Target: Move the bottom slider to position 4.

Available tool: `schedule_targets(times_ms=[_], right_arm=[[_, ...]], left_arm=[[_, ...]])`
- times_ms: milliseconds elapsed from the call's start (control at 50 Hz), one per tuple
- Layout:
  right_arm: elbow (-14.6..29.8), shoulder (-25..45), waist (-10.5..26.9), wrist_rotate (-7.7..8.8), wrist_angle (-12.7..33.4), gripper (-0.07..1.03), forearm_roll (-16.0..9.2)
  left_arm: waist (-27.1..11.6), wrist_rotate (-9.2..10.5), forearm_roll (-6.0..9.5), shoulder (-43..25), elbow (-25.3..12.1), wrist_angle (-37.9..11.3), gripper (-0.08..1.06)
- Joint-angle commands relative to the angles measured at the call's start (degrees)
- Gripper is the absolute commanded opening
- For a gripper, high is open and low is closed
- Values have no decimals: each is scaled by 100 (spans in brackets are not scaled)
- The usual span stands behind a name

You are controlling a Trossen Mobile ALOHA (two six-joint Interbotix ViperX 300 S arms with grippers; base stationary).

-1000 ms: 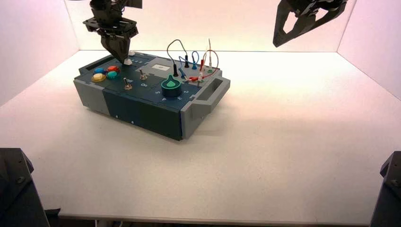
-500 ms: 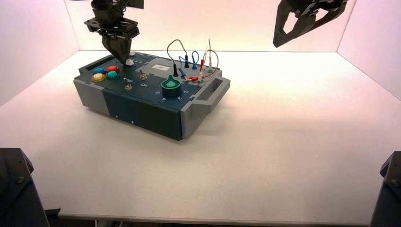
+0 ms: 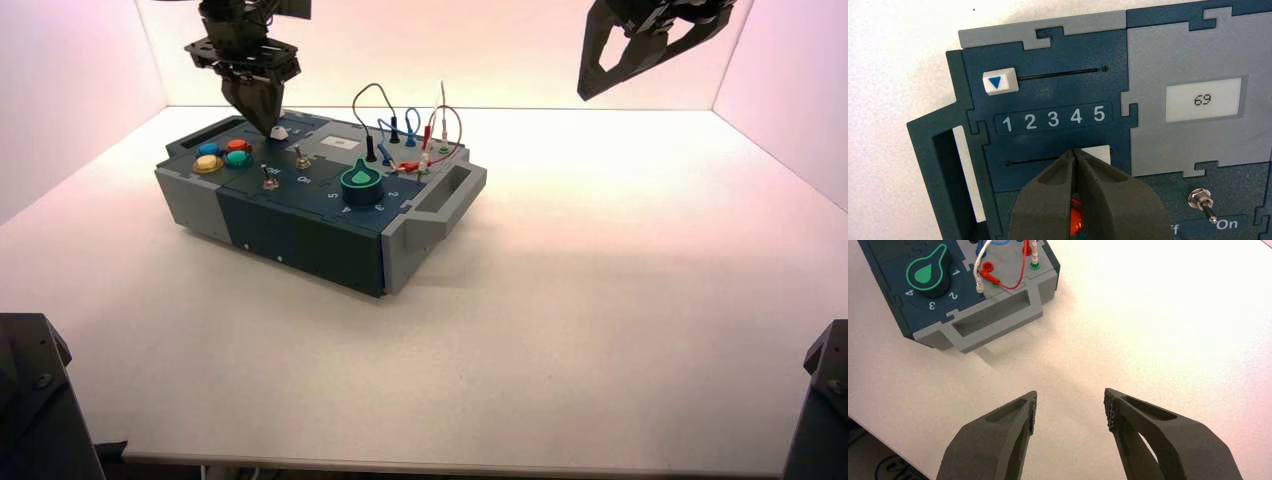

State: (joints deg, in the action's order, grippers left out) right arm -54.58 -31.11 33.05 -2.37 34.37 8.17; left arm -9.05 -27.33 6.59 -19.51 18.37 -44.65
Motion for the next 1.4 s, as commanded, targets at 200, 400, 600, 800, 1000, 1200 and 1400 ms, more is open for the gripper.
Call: schedule_targets(times_ms=[200,400,600,800,1000,1200,1400], right_arm=[[53,-9,-18,-9,-26,70,9],[62,-9,-26,-18,-26,70,9],[62,-18,-26,-18,-18,70,9],[53,-9,-18,-18,-18,70,9],[53,-9,-18,-18,-9,70,9],[53,-18,-26,-9,-9,70,9],[53,-9,-18,-18,-9,70,9]], left_arm=[[132,70,9,721,-35,35,-3],[0,114,158,1143,105,0,-3],[-369,105,158,914,299,18,-3],[-615,97,132,633,299,26,-3],[-536,105,70,483,281,114,-3],[-483,114,70,334,246,237,-3],[-431,114,62,299,229,360,-3]])
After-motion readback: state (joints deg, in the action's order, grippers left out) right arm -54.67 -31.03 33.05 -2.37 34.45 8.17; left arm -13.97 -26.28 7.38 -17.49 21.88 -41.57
